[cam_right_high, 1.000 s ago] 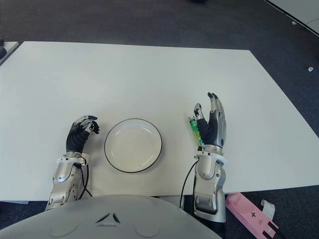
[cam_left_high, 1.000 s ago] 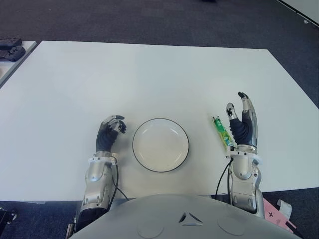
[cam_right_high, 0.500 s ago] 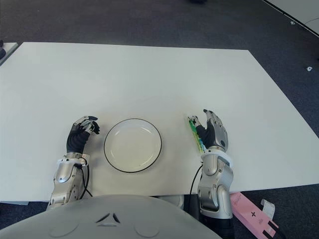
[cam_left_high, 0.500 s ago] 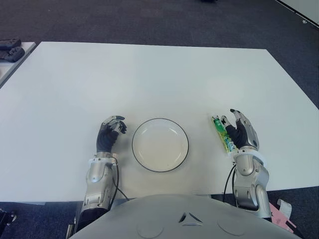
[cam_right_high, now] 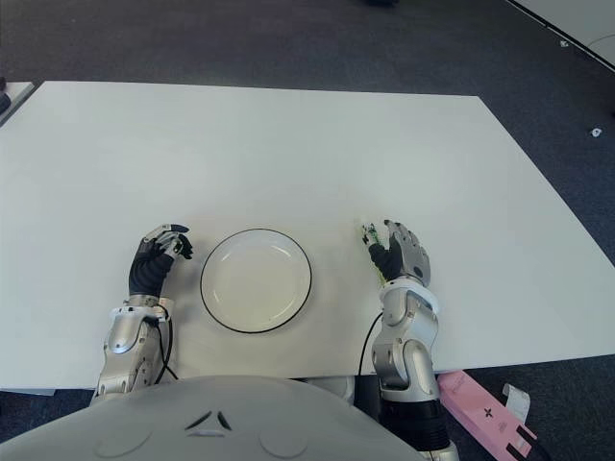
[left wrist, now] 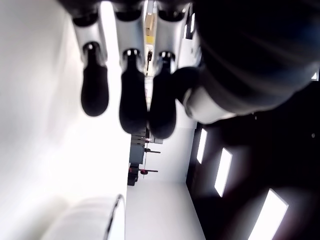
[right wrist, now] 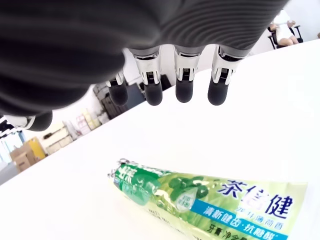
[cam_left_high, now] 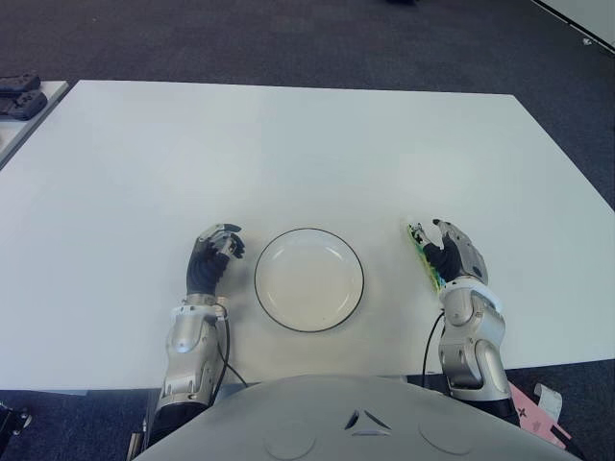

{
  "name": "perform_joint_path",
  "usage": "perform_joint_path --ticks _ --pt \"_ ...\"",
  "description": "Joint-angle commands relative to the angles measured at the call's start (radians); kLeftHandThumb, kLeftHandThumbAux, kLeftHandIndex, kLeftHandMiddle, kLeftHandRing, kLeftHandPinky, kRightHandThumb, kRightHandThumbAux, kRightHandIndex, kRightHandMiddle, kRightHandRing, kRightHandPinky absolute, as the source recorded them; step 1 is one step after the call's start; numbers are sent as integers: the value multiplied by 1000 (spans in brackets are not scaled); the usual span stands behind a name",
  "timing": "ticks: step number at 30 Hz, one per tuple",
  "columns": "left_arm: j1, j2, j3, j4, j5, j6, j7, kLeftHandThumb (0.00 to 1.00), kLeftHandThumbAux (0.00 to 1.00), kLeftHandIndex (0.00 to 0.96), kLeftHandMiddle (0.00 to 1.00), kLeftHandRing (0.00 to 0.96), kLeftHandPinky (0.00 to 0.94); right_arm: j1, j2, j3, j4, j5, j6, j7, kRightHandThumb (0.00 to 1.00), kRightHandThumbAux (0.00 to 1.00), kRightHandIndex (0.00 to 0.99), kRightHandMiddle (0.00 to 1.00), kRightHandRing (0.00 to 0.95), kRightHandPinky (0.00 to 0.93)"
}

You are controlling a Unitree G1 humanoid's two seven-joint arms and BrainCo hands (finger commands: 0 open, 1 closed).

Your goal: Put the toothpaste on the table into the plate.

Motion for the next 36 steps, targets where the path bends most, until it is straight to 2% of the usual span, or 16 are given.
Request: perform_joint_path --ticks 1,11,21,36 --pt "13 -9 1 5 4 29 19 709 716 439 636 621 606 -9 -13 30 42 -25 34 11 528 80 0 0 0 0" --pt "26 -14 -1 -16 28 50 52 711 715 439 635 616 603 -10 -34 57 121 -30 58 -15 519 67 0 0 0 0" --pt "34 -6 -5 -18 20 32 36 708 716 439 639 623 614 -25 -35 72 202 -21 85 -35 508 55 0 0 0 0" --pt "60 1 -8 -41 18 43 35 706 716 439 638 624 616 -54 -30 144 342 -52 153 -53 490 74 0 0 0 0"
